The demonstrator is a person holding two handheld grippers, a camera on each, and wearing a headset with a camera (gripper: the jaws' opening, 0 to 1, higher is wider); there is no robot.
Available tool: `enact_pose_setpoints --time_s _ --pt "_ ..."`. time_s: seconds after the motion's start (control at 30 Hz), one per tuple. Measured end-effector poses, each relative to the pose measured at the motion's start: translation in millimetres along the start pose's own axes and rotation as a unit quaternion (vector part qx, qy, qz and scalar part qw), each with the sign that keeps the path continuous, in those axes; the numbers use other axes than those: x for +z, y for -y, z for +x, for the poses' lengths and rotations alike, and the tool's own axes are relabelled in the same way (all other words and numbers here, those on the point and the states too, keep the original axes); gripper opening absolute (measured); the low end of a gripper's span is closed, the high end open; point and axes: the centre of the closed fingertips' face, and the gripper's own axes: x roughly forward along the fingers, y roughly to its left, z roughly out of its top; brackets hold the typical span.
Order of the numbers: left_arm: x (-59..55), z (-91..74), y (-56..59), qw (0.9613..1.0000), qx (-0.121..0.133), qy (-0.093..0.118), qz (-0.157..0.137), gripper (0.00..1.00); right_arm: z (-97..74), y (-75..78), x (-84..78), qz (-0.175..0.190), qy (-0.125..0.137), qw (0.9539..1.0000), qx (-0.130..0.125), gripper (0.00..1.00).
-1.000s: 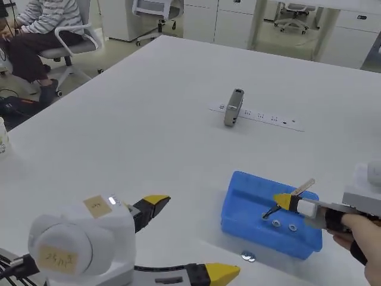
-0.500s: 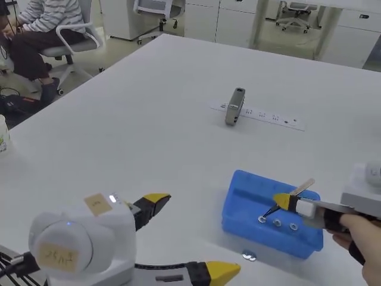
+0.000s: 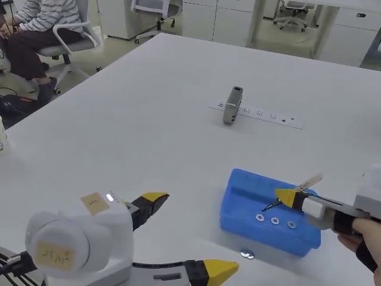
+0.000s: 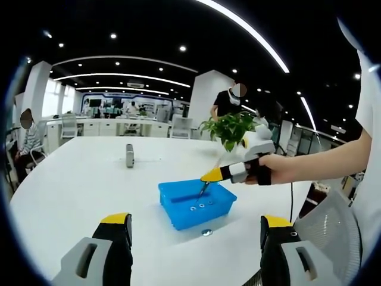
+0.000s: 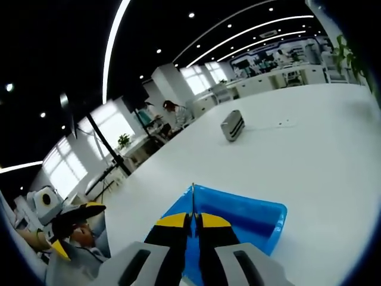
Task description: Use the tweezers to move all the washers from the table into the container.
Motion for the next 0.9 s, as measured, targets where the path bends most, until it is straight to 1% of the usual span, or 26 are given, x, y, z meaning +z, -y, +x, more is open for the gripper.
enact_pose_setpoints --time_s 0.13,0.2,0.27,0.43,0.5,0.6,0.7,0.77,0.8,0.9 --pt "-0.1 0.0 0.2 1.0 -0.001 0.0 0.0 0.91 -6.1 -15.7 8.2 -0.027 0.016 0.9993 0.021 0.03" --pt "-0.1 0.0 0.2 1.0 -0.001 -0.001 0.0 0.91 -7.9 -21.6 9.7 -0.033 0.018 0.9989 0.028 0.03" --pt "0.0 0.0 0.4 1.0 -0.001 0.0 0.0 0.91 -9.2 -29.1 11.0 -0.039 0.022 0.9982 0.041 0.03" --pt "-0.1 0.1 0.9 1.0 -0.002 -0.001 0.001 0.91 -9.8 -44.3 7.3 -0.067 0.012 0.9956 0.065 0.03" --pt "0.2 0.0 0.8 1.0 -0.001 0.0 0.0 0.91 -9.3 -49.5 4.8 -0.068 0.01 0.9949 0.074 0.03" --pt "0.6 -0.2 1.0 1.0 -0.002 0.001 0.0 0.91 -7.2 -55.2 -2.4 -0.078 -0.003 0.9935 0.083 0.03" --pt "1.0 -0.2 0.8 1.0 -0.002 0.002 0.0 0.91 -4.2 -58.6 -13.9 -0.094 -0.027 0.9913 0.088 0.03" --pt "1.0 -0.2 0.7 1.0 -0.001 0.002 0.0 0.91 -2.1 -58.9 -20.1 -0.1 -0.04 0.9902 0.089 0.03" --pt "1.3 -0.2 0.9 1.0 -0.002 0.003 0.0 0.91 -0.5 -58.3 -26.1 -0.108 -0.053 0.9888 0.088 0.03" --pt "1.2 -0.2 0.6 1.0 -0.001 0.003 0.0 0.91 3.7 -56.0 -38.3 -0.113 -0.075 0.9871 0.086 0.03"
